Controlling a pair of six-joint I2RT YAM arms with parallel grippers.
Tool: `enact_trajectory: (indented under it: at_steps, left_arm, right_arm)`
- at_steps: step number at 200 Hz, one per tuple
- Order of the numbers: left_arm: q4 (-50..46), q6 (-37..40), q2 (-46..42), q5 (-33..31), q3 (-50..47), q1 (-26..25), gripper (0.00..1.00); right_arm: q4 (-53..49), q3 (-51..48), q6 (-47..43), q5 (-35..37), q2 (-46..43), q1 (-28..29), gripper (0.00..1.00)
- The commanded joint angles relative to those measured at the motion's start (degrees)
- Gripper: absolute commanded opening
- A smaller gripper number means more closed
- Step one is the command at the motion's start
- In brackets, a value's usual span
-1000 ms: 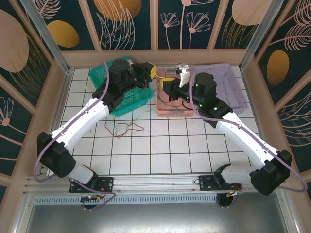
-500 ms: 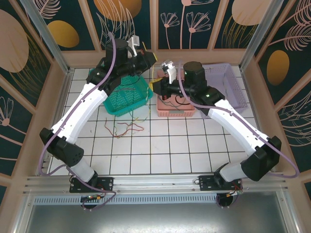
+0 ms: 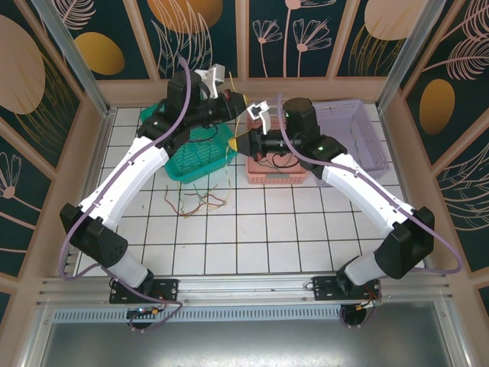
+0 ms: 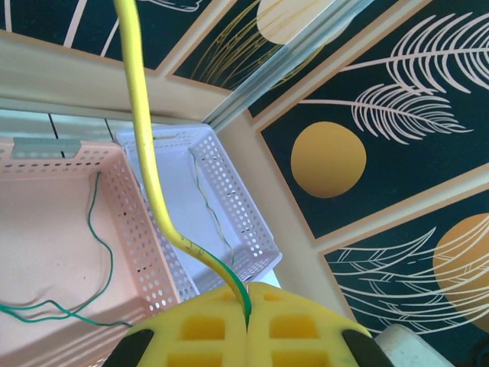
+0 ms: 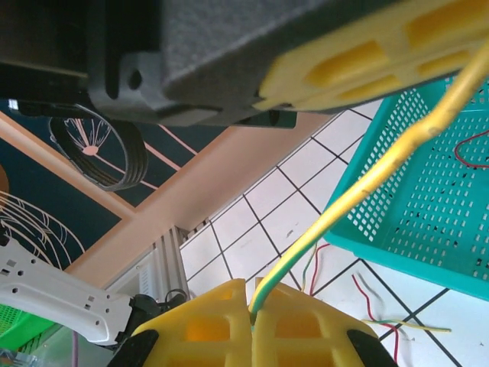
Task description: Untangle the cables
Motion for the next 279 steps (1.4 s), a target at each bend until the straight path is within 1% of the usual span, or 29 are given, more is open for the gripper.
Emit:
enact_trajectory:
  at_steps: [1, 15, 20, 29, 31, 36, 45, 58, 70, 81, 97, 112, 123, 134, 144, 156, 169, 185, 201, 215, 239, 257, 265, 279]
  left_arm:
    - [19.4, -1.6, 0.1, -4.7, 2.5, 2.5, 0.11]
    - [17.6, -3.0, 0.2, -5.0, 3.4, 2.5, 0.47]
    - [16.4, -3.3, 0.2, -5.3, 3.8, 2.5, 0.57]
    - [14.7, -3.4, -0.2, -6.0, 4.4, 2.5, 0.65]
    - [14.1, -3.4, -0.3, -6.3, 4.5, 2.5, 0.67]
    - [12.7, -3.4, -0.6, -7.1, 4.7, 2.5, 0.71]
    - [10.3, -3.0, -1.4, -8.8, 4.9, 2.5, 0.78]
    - [6.7, -2.4, -3.2, -12.2, 4.5, 2.5, 0.85]
    - [3.0, -2.4, -5.1, -16.0, 3.6, 2.5, 0.85]
    - [-0.1, -3.8, -6.9, -19.0, 1.9, 2.5, 0.84]
    - [-3.5, -7.8, -9.1, -20.3, -2.2, 2.5, 0.81]
    - [-4.0, -13.4, -11.6, -19.5, -8.9, 2.5, 0.78]
    - [-2.2, -17.0, -13.7, -18.7, -14.9, 2.5, 0.79]
    - [2.6, -19.8, -15.8, -17.3, -20.5, 2.6, 0.8]
    - [7.2, -21.5, -16.8, -15.6, -24.1, 2.5, 0.81]
    - [11.0, -22.2, -16.3, -12.9, -26.0, 2.5, 0.82]
    - [9.9, -22.0, -14.0, -9.6, -25.2, 2.5, 0.82]
    - [6.7, -21.6, -12.1, -7.7, -24.6, 2.0, 0.81]
    - [2.8, -20.0, -11.9, -9.4, -24.4, 1.2, 0.81]
    - [1.8, -18.4, -12.6, -10.5, -25.0, 0.5, 0.81]
    - [4.8, -16.8, -13.2, -8.2, -26.3, -1.4, 0.82]
    - [4.0, -14.7, -12.5, -7.4, -25.7, -3.4, 0.81]
    - [2.0, -14.0, -11.9, -7.5, -25.2, -3.9, 0.8]
    - [-4.4, -12.7, -10.1, -9.0, -23.4, -4.1, 0.76]
  right_arm:
    - [-7.4, -3.5, 2.2, -10.7, -2.9, 1.3, 0.0]
    - [-4.0, -5.4, 4.9, -8.3, -5.5, -1.5, 0.0]
    - [-2.2, -6.5, 6.2, -8.1, -6.6, -2.7, 0.0]
    - [0.9, -8.1, 8.4, -7.5, -8.4, -3.7, 0.0]
    - [1.4, -8.3, 8.7, -7.3, -8.7, -5.1, 0.0]
    - [2.5, -9.1, 9.7, -7.0, -9.6, -6.5, 0.0]
    - [4.0, -9.9, 10.8, -6.4, -10.8, -8.4, 0.0]
    - [4.8, -10.8, 11.6, -4.7, -12.4, -10.8, 0.0]
    - [5.6, -11.3, 12.2, -2.9, -13.6, -12.6, 0.0]
    - [6.2, -11.6, 12.6, -1.5, -14.4, -14.0, 0.0]
    - [6.7, -11.5, 12.8, 1.5, -15.4, -15.5, 0.0]
    - [8.0, -11.8, 13.5, 3.9, -16.2, -16.6, 0.0]
    - [9.4, -12.1, 14.6, 5.1, -16.5, -17.2, 0.0]
    - [10.9, -12.4, 16.3, 4.3, -16.0, -17.9, 0.0]
    - [10.9, -12.0, 16.9, 3.9, -15.5, -18.0, 0.0]
    - [10.7, -11.7, 17.2, 3.9, -15.4, -18.1, 0.0]
    - [10.1, -11.3, 17.3, 4.4, -15.4, -18.1, 0.0]
    - [8.9, -10.0, 17.0, 4.8, -14.9, -18.2, 0.0]
    - [7.9, -9.0, 16.8, 6.2, -14.7, -18.2, 0.0]
    - [6.6, -7.9, 16.4, 6.7, -14.2, -18.4, 0.0]
    - [5.7, -7.1, 16.5, 7.6, -13.4, -18.4, 0.0]
    - [5.6, -6.8, 16.6, 8.5, -13.1, -18.4, 0.0]
    - [5.8, -6.7, 16.7, 8.7, -13.1, -18.3, 0.0]
    - [6.0, -6.3, 16.8, 8.9, -12.9, -18.4, 0.0]
